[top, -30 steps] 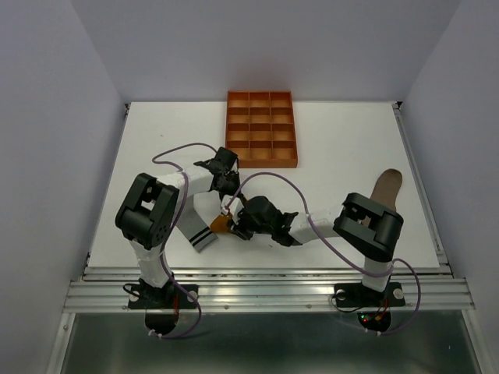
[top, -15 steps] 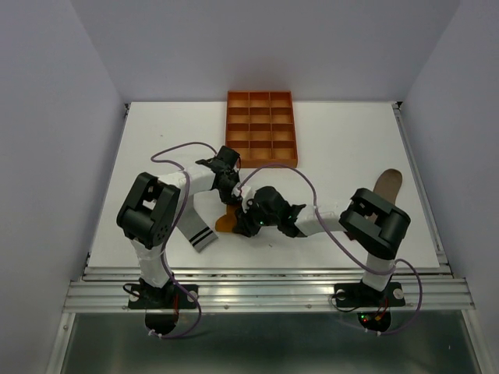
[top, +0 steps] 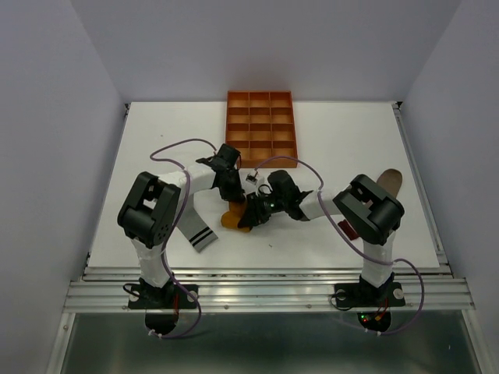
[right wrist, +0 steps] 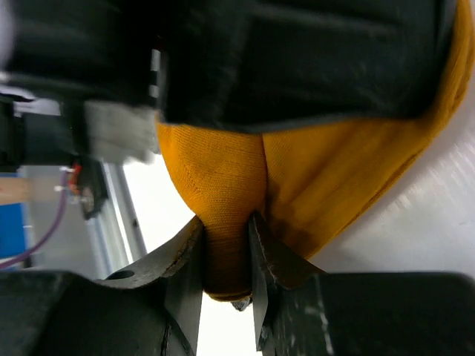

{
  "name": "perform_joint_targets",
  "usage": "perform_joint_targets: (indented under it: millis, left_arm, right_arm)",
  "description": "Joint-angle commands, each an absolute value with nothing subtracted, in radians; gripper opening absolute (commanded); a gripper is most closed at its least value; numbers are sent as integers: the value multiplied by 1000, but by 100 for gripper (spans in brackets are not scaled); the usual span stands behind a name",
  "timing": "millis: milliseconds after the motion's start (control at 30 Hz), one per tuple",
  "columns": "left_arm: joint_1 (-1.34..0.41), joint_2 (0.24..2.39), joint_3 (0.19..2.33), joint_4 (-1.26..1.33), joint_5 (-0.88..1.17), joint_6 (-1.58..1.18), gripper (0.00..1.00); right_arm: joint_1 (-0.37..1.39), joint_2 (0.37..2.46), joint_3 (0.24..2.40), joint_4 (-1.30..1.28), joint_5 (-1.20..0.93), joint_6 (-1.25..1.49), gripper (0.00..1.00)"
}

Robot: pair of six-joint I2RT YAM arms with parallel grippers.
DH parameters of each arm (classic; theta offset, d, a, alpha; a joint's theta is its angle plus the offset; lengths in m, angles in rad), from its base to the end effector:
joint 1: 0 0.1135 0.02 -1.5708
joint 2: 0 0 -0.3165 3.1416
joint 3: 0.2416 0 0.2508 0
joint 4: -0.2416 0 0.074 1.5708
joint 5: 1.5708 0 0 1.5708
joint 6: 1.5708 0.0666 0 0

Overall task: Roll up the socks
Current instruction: Roll the sock at the center of the board.

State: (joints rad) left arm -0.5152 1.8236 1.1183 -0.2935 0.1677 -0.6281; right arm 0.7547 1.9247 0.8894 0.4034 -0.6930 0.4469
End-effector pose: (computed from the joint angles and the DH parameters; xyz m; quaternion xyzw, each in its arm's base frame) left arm 0.3418 -0.2063 0.1903 -0.0303 0.9558 -0.2197 0.1930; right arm 0.2671 0.3095 0.1576 -0.2804 0.8054 0.4904 0.1798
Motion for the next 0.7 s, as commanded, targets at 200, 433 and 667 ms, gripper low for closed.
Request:
perform_joint_targets:
  millis: [200, 433, 667]
  left_arm:
    - [-503, 1740, 1144, -199, 25, -594, 25]
    - [-503, 1614, 1111, -261, -46, -615, 32]
    - [-502, 1459, 970, -291, -9, -643, 42]
  right_arm:
    - [709, 2049, 916, 144, -824, 600, 1]
    - [678, 2080, 928, 114, -815, 635, 1]
    - [657, 2114, 927, 89, -772, 646, 1]
